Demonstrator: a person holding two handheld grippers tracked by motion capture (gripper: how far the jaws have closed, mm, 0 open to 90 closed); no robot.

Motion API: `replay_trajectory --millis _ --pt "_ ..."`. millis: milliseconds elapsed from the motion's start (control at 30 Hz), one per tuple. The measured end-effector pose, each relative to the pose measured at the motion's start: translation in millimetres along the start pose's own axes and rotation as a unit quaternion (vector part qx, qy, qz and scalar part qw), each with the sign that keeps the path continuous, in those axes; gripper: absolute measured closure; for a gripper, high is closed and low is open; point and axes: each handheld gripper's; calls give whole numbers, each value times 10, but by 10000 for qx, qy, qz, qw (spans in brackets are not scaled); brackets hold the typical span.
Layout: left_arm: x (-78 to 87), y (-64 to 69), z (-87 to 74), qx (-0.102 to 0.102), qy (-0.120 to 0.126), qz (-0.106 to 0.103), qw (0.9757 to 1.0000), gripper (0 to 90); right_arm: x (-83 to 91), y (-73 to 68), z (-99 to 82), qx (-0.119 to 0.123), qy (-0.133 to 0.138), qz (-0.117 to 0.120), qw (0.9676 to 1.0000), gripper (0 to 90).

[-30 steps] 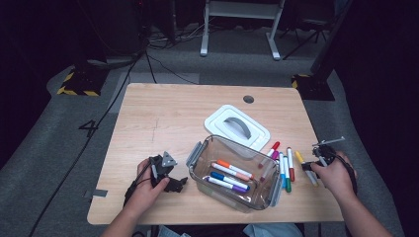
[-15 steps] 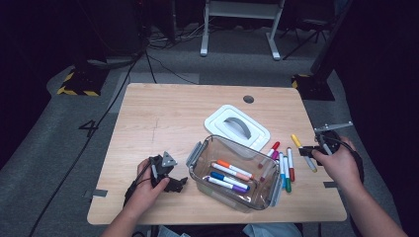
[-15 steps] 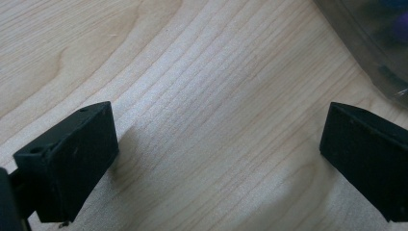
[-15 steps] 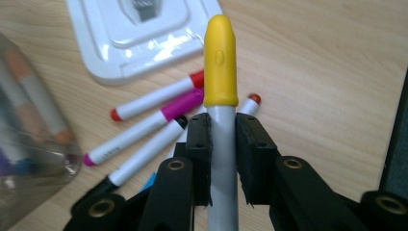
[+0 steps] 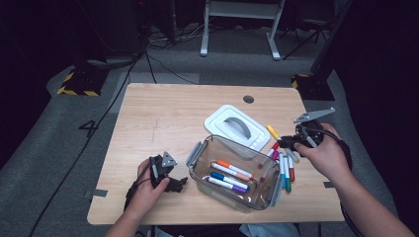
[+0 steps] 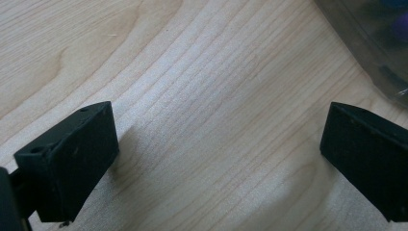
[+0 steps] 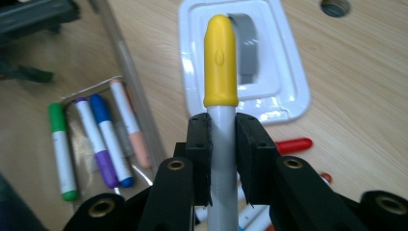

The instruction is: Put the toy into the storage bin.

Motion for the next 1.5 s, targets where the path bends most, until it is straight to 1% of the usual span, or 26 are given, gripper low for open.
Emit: replay_trajectory --millis 33,100,133,167,200,300,400,567,667,800,833,867,933,1033,1133,1167,1200,1233,1300,1333,1367,1400,1433,1467,1500 --pt "0 0 0 -1 -1 1 10000 2 -3 -34 28 44 2 43 10000 769" --pt "0 0 0 1 -1 -1 10000 1 -20 -130 101 178 40 205 9996 769" --pt "0 0 0 2 -1 -3 10000 2 -26 -162 123 205 38 274 9994 769" --pt "0 0 0 2 -1 -3 10000 1 -26 -162 123 205 38 274 9994 769" --pt "-4 -1 2 1 8 -10 10000 0 -56 -257 183 293 57 446 9986 769" --pt "-5 -4 5 -13 2 -14 10000 0 -97 -371 247 406 32 641 9971 769" --pt "-5 -5 5 -14 1 -16 10000 0 -159 -489 304 476 15 893 9949 769" --pt "-3 -8 7 -26 -15 -36 10000 0 -299 -652 379 618 -87 1185 9910 769" --pt "-5 -7 6 -24 -3 -29 10000 0 -389 -732 413 662 -159 1370 9882 769" --pt "-5 -7 6 -21 -2 -30 10000 0 -531 -831 448 749 -267 1568 9844 769" --pt "-5 -7 6 -21 -2 -30 10000 0 -531 -831 448 749 -267 1568 9844 769" --pt "-5 -7 6 -23 -3 -29 10000 0 -620 -892 459 793 -361 1675 9820 769" --pt "-7 -6 5 -20 9 -24 10000 0 -693 -934 460 837 -442 1747 9801 769" --pt "-5 -7 6 -21 -2 -27 10000 0 -824 -992 451 847 -608 1923 9758 769" --pt "-6 -6 6 -9 0 -38 10000 0 -949 -1034 430 892 -781 2019 9722 769" --pt "-6 -6 6 -9 0 -38 10000 0 -949 -1034 430 892 -781 2019 9722 769" --pt "-7 -6 6 -8 1 -45 10000 0 -1032 -1063 403 924 -898 2058 9701 769" --pt "-7 -6 6 -8 0 -46 10000 0 -1058 -1074 392 924 -938 2071 9694 769" --pt "-7 -6 6 -9 0 -46 10000 0 -1121 -1100 365 943 -1025 2142 9668 769" --pt "-7 -6 5 -8 2 -46 10000 0 -1152 -1113 353 948 -1077 2190 9651 769" --pt "-7 -6 5 -6 1 -45 10000 0 -1171 -1128 354 963 -1219 2211 9628 769" --pt "-8 -3 4 10 2 -50 10000 0 -1188 -1143 358 995 -1287 2223 9613 769" --pt "-8 -4 5 8 2 -50 10000 0 -1193 -1153 362 999 -1279 2236 9611 769" --pt "-8 -4 5 8 2 -49 10000 0 -1198 -1165 365 997 -1202 2254 9617 769" --pt "-8 -4 5 8 2 -49 10000 0 -1212 -1175 370 999 -1222 2290 9605 769"
Point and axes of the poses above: each handheld gripper's, and its own axes: x roughly backward along the jaws, z roughly out of its top, y roughly to its right, and after that the axes turned 9 degrees about x, right-handed
